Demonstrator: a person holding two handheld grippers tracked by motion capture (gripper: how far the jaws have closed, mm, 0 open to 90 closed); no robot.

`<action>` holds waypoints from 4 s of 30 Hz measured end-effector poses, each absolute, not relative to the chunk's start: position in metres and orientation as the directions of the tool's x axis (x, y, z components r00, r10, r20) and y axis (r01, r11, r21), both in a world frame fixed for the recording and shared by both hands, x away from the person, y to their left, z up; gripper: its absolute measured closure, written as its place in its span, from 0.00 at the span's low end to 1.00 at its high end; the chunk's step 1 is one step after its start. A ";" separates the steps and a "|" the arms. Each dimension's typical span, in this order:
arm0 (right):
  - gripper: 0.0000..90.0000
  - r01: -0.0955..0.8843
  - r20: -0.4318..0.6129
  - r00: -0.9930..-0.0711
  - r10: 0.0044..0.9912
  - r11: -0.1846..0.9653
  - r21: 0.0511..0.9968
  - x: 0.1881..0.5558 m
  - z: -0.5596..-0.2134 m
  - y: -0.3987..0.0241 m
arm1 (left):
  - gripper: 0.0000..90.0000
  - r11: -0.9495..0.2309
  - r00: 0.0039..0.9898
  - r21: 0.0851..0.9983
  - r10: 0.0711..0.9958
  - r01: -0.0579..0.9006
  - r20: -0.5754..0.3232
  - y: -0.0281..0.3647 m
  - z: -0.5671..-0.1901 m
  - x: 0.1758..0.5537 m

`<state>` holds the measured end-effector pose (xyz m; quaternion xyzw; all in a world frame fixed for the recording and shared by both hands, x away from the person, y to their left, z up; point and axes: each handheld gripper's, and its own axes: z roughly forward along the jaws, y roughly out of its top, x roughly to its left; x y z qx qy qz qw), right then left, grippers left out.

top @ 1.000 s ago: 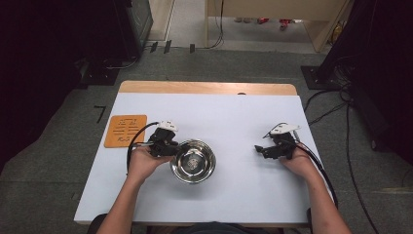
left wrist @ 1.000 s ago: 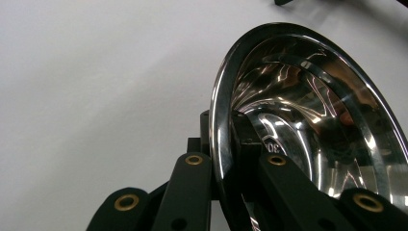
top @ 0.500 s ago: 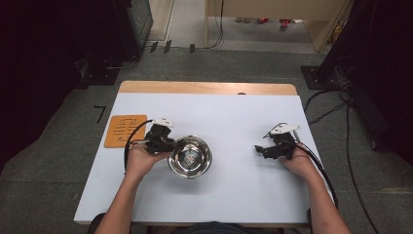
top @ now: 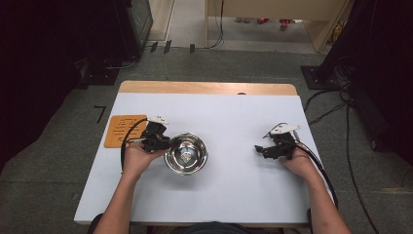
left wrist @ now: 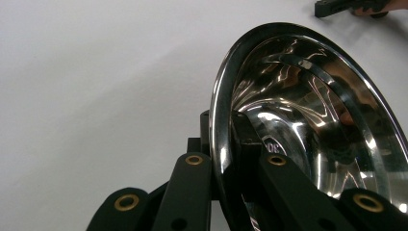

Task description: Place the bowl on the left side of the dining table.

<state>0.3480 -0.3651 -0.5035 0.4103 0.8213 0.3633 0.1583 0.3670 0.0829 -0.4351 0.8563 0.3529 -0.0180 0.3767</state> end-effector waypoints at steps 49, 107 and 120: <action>0.14 0.559 0.038 -0.613 0.789 0.399 0.727 0.348 -0.504 -0.365 | 0.97 -0.356 0.657 0.633 0.675 0.688 -0.335 0.123 -0.440 0.387; 0.14 0.559 0.038 -0.613 0.789 0.399 0.727 0.348 -0.504 -0.365 | 0.97 -0.226 0.514 0.617 0.788 0.754 -0.339 0.177 -0.450 0.399; 0.14 0.558 0.038 -0.613 0.789 0.399 0.727 0.348 -0.503 -0.365 | 0.97 -0.183 0.481 0.623 0.803 0.760 -0.352 0.186 -0.449 0.399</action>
